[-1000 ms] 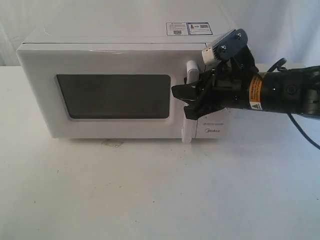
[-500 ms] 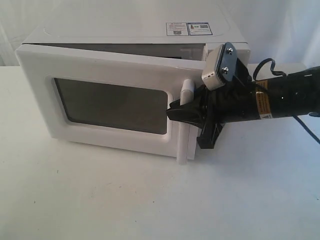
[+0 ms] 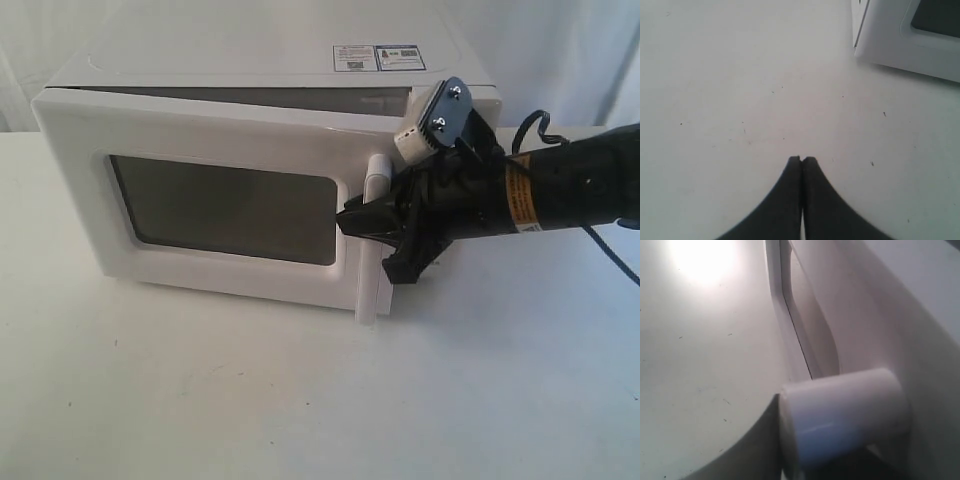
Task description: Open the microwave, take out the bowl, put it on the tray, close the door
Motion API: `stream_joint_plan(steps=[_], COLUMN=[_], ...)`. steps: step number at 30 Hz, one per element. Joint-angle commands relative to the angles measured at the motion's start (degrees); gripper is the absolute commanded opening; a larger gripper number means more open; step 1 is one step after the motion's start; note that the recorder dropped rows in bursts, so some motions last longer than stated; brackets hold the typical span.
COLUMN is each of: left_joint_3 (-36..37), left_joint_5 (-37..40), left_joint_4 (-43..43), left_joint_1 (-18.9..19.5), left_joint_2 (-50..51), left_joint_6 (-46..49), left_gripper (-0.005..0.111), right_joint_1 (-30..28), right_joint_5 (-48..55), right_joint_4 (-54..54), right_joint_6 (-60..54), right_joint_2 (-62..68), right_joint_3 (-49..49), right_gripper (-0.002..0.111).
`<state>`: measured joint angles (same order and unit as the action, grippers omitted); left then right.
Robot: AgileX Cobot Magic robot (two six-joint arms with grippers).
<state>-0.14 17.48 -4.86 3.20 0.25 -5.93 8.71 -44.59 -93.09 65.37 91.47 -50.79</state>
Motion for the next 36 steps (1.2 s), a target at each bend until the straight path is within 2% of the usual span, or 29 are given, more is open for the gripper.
stream_joint_plan(steps=[1,8,11,19,25,31,36], left_joint_3=[0.14,0.14,0.14,0.14,0.14,0.14,0.14], left_joint_5=[0.06,0.06,0.06,0.06,0.06,0.06,0.06], left_joint_4=[-0.27,-0.27,-0.27,-0.27,-0.27,-0.27,-0.27], left_joint_1=[0.06,0.06,0.06,0.06,0.06,0.06,0.06], left_joint_2=[-0.25,-0.25,-0.25,-0.25,-0.25,-0.25,-0.25], left_joint_6=[-0.31,-0.31,-0.31,-0.31,-0.31,-0.31,-0.31], left_gripper=[0.0,0.0,0.0,0.0,0.0,0.0,0.0], right_joint_1=[0.43,0.43,0.43,0.43,0.33,-1.64,-4.11], right_joint_5=[1.72,0.58,0.58,1.73,13.21,10.73,10.63], right_joint_4=[-3.11,-6.85,-6.85,-6.85,-6.85,-6.85,-6.85], right_joint_6=[1.08,13.33,15.86,22.49,27.93,30.11,30.58], right_joint_2=[-1.77,-4.48,-5.46,-6.75,-6.85,-6.85,-8.63], right_joint_3=[0.07,0.07,0.07,0.07,0.18,0.45,4.61], right_gripper=[0.005,0.043,0.049,0.051,0.05,0.05,0.05])
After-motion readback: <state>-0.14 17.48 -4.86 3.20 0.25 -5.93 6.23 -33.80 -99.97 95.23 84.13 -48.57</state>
